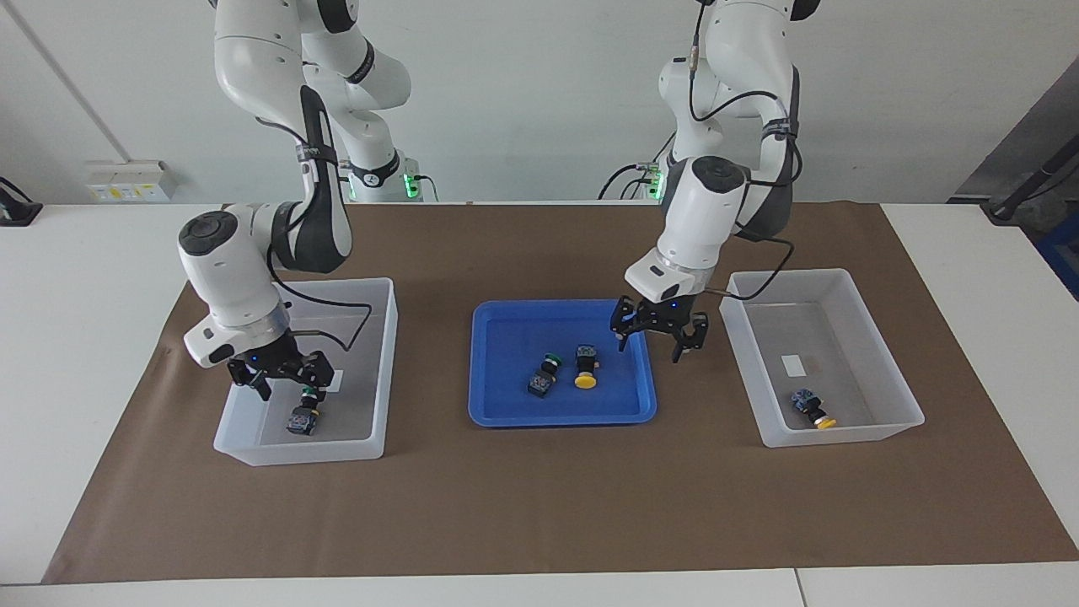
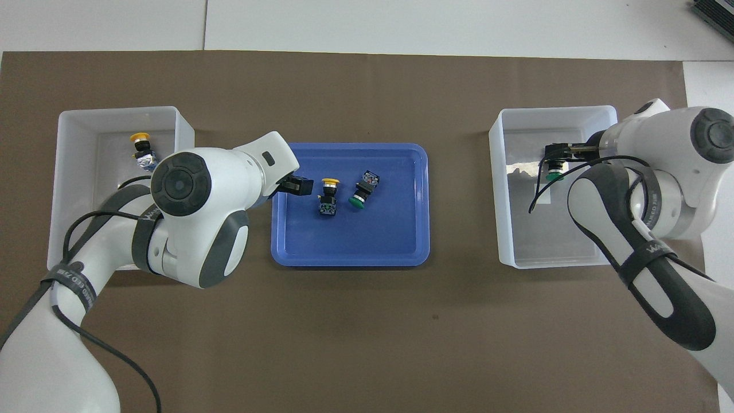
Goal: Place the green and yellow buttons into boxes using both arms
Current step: 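Reach the left gripper to a yellow button while the right gripper releases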
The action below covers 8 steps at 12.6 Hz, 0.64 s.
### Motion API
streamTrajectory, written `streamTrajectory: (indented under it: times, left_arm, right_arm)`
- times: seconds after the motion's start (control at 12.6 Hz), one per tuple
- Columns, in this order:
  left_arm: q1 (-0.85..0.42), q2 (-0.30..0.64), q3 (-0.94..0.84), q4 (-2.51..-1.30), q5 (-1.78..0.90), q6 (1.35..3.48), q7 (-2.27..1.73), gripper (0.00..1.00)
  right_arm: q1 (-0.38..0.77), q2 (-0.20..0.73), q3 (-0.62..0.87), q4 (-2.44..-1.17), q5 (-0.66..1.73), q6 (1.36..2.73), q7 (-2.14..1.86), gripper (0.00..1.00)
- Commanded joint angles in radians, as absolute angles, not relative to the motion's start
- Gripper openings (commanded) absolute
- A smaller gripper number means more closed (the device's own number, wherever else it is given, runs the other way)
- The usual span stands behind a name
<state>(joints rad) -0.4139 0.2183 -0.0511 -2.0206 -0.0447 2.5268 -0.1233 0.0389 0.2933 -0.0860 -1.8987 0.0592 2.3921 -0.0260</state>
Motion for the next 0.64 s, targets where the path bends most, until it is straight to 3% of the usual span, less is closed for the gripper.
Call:
streamTrajectory:
  times: [0.0,0.4,0.56]
  left_arm:
    - [-0.481,0.251,-0.034,-2.056,-0.052,2.611,-0.185,1.0]
    - [-0.551,0.317,-0.035,-2.072,-0.052,2.681,-0.23,1.0]
    - [-0.551,0.331,-0.035,-2.072,-0.052,2.689,-0.23,0.88]
  right_arm:
    - [0.038,0.235,-0.078,-1.846,0.077,2.26,-0.018,1.0]
    - [0.08,0.128,-0.071,-1.792,0.063,2.051,0.052,1.0]
    - [0.135,0.118,-0.071,-1.792,0.063,2.043,0.158,1.0]
